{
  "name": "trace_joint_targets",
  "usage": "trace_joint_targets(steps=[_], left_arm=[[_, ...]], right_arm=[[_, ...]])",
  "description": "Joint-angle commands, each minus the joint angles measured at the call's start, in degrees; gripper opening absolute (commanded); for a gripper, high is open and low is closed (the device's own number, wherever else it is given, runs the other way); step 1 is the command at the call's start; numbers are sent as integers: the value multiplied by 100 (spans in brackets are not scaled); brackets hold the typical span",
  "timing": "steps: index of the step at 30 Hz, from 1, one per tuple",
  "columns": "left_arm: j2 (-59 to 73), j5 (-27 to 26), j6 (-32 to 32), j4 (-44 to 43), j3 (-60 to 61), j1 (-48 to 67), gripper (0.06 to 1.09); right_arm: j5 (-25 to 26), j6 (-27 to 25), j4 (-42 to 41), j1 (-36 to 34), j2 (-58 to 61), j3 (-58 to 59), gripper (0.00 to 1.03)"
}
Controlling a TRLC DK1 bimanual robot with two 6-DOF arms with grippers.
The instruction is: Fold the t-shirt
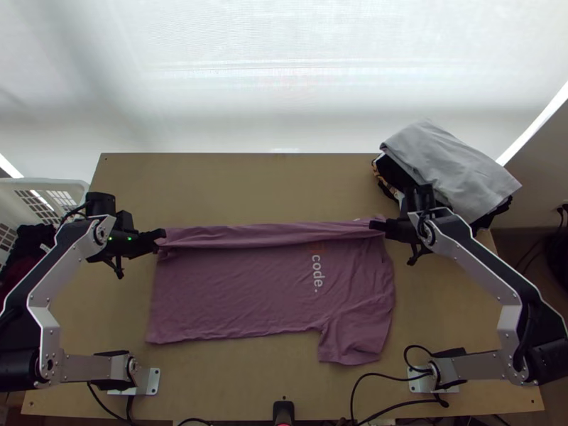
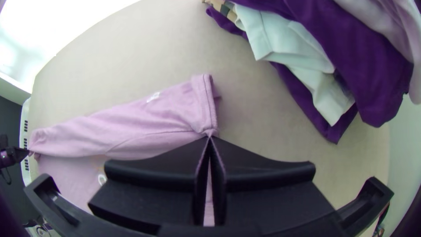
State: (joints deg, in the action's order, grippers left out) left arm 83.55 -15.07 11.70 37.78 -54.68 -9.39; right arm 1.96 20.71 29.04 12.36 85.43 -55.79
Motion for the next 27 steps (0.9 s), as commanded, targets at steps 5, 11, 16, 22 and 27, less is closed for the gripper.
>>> trace_joint_targets(steps=[5, 11, 16, 22, 27], left_arm=[[-700, -57, -19, -403, 590, 51, 10], [-1315, -216, 42, -394, 634, 113, 46], [-1385, -347, 42, 28, 660, 69, 99], [-1394, -374, -125, 195, 651, -81, 103], [-1464, -374, -107, 467, 423, -177, 103]], right_arm=[[33, -14, 5, 30, -316, 508, 3], [33, 38, 23, -111, -483, 525, 69], [33, 47, 638, -173, -615, 358, 89], [33, 179, 1245, -93, -1608, 499, 92], [33, 311, 2326, -76, -2039, 473, 92]])
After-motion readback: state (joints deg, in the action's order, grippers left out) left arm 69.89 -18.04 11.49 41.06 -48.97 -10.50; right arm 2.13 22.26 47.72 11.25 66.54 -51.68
